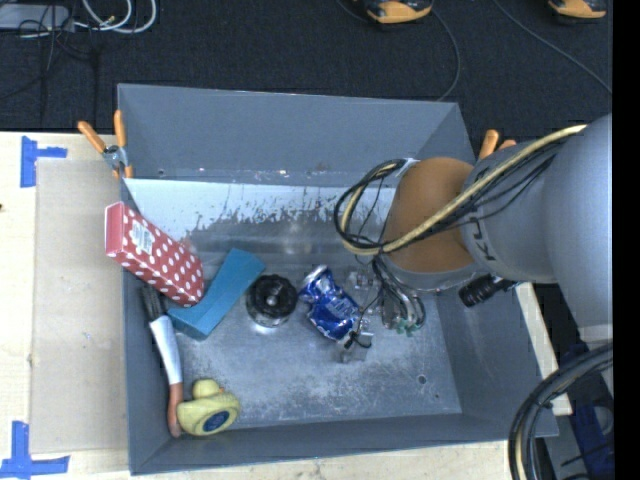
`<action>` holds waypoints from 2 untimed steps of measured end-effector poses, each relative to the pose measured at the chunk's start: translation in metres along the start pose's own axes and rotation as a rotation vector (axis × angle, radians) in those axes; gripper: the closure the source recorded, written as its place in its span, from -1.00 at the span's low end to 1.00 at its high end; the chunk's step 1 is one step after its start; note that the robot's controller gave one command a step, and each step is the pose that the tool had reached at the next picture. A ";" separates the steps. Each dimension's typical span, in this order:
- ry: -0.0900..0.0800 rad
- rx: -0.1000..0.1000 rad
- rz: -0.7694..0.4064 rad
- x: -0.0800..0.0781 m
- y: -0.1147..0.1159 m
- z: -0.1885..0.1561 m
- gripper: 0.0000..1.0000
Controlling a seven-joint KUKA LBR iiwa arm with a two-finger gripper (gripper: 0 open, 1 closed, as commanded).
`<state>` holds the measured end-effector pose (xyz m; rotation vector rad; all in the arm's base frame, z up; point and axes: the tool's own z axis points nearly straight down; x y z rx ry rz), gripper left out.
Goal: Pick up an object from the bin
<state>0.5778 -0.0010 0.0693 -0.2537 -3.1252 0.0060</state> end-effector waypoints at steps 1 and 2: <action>0.000 -0.002 0.017 0.002 0.018 0.000 -1.00; 0.003 0.000 -0.258 0.008 -0.008 -0.003 1.00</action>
Offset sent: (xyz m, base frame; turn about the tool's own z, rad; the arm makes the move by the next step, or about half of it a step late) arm -0.0093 -0.0064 0.0043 -0.2591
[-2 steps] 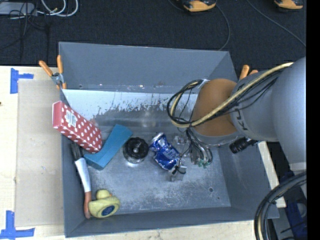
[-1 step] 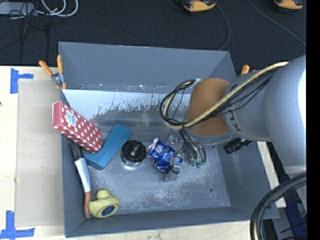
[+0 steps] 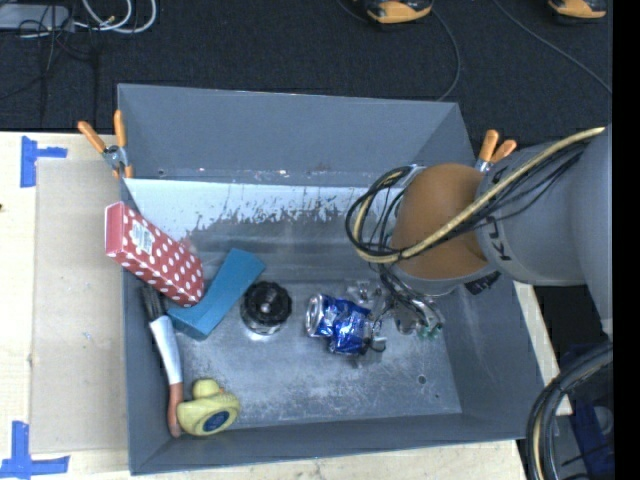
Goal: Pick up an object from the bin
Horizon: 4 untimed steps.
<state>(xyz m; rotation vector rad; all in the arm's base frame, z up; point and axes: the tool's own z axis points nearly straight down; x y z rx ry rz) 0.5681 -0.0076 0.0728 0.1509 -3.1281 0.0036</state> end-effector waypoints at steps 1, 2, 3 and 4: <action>0.000 0.000 -0.002 0.000 0.000 0.000 1.00; 0.000 0.000 -0.003 0.000 0.001 0.000 1.00; 0.000 0.000 -0.004 0.000 0.001 0.000 1.00; 0.000 0.000 -0.004 0.000 0.001 0.000 1.00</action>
Offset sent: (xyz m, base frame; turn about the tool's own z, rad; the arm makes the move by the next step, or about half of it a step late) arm 0.0000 0.0000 0.0000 0.0000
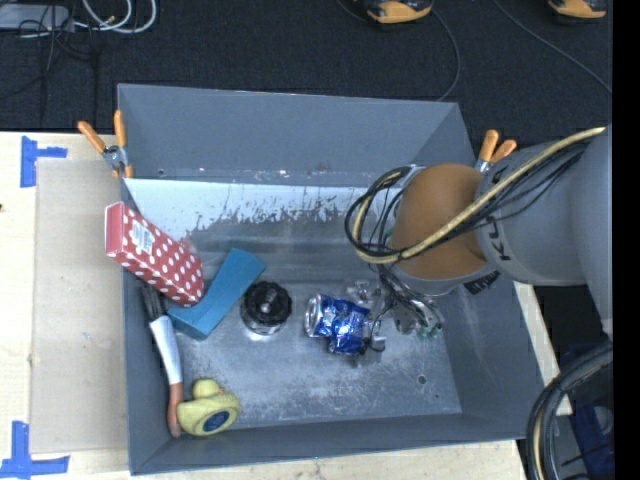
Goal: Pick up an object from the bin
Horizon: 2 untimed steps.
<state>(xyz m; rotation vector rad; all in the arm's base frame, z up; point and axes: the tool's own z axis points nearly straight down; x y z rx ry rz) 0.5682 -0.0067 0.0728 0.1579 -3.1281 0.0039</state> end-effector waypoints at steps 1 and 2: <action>0.000 0.000 -0.001 0.000 0.000 0.000 1.00; 0.000 0.000 -0.001 0.000 0.000 0.000 1.00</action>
Offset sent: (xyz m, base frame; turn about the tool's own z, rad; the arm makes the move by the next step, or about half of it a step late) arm 0.0000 0.0000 0.0000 0.0000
